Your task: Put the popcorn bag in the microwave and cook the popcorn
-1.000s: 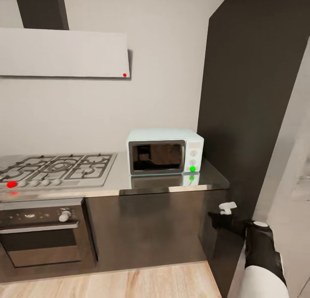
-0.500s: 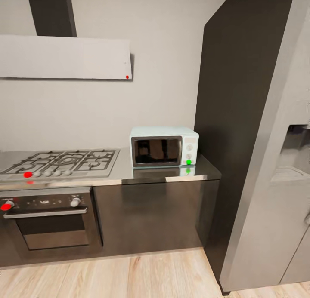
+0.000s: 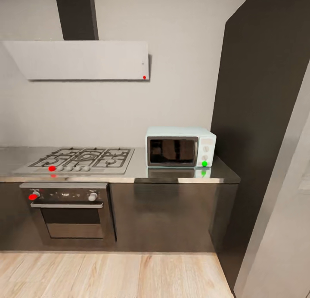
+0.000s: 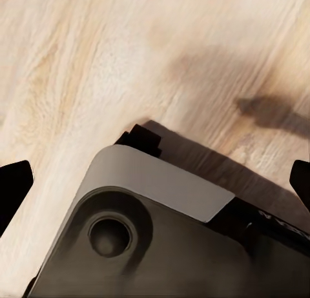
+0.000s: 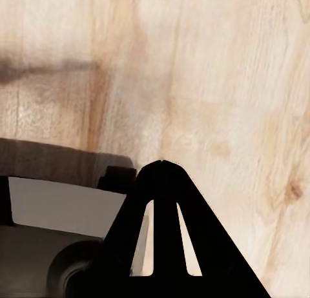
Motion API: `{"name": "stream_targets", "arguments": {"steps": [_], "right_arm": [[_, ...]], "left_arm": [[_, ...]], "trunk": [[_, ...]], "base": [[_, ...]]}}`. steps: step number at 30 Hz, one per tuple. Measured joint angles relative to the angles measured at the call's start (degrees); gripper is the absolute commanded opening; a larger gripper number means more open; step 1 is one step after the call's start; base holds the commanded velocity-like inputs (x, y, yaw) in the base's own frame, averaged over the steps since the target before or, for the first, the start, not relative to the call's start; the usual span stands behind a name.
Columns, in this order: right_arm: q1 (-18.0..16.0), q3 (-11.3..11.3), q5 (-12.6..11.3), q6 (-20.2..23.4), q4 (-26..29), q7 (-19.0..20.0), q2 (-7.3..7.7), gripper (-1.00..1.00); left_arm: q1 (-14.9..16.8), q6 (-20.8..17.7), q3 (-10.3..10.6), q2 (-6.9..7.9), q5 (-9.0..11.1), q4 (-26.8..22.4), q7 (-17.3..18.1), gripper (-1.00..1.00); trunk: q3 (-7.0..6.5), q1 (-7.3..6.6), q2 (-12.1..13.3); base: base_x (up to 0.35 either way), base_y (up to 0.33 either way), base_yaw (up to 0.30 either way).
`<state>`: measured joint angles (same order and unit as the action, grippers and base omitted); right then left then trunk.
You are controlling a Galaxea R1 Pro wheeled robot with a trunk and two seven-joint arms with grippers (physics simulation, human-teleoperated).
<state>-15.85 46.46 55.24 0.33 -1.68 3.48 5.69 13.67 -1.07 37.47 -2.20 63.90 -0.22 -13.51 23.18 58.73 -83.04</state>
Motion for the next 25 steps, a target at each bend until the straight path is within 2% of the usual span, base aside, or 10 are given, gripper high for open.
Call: {"name": "stream_targets", "arguments": {"steps": [4, 6, 9, 13, 14, 15, 25], "right_arm": [[0.5, 0.0, -2.1, -0.1, 0.0, 0.0, -0.32, -1.00], [0.5, 0.0, -3.0, -0.1, 0.0, 0.0, -0.36, -1.00], [1.3, 0.0, -3.2, -0.2, 0.0, 0.0, -0.45, -1.00], [2.9, 0.0, -3.2, -2.7, 0.0, 0.0, -0.58, -1.00], [6.2, -0.2, -7.3, -7.1, 0.6, 0.0, -1.06, -1.00], [7.1, -0.3, -7.4, -7.2, 0.6, 0.0, -1.08, -1.00], [7.1, -0.3, -7.4, -7.2, 0.6, 0.0, -1.07, -1.00]], "left_arm": [[0.0, 0.5, 0.0, -0.18, -0.1, 0.0, 0.0, 1.00], [0.0, 2.4, -0.2, 0.04, 0.3, 0.0, -0.2, 1.00], [0.0, 4.5, 0.1, 0.64, 0.0, 0.0, -0.1, 1.00], [-0.6, 3.8, 0.3, 1.46, -0.1, 0.2, -0.1, 1.00], [-1.0, 4.5, 0.3, 2.59, -0.3, -0.2, -0.2, 1.00], [-1.0, 4.5, 0.4, 2.64, -0.3, -0.3, -0.2, 1.00], [-1.0, 4.5, 0.4, 2.63, -0.3, -0.3, -0.2, 1.00]], "trunk": [[0.00, 0.00, 0.0], [0.00, 0.00, 0.0], [0.00, 0.00, 0.0], [0.00, 0.00, 0.0], [0.00, 0.00, 0.0], [0.00, 0.00, 0.0], [0.00, 0.00, 0.0]], "base": [[0.000, 0.000, 0.285], [0.000, 0.000, 0.285], [0.000, 0.000, 0.284], [0.000, 0.000, 0.213], [0.000, 0.000, 0.000], [0.000, 0.000, 0.000], [0.000, 0.000, 0.000]]}}
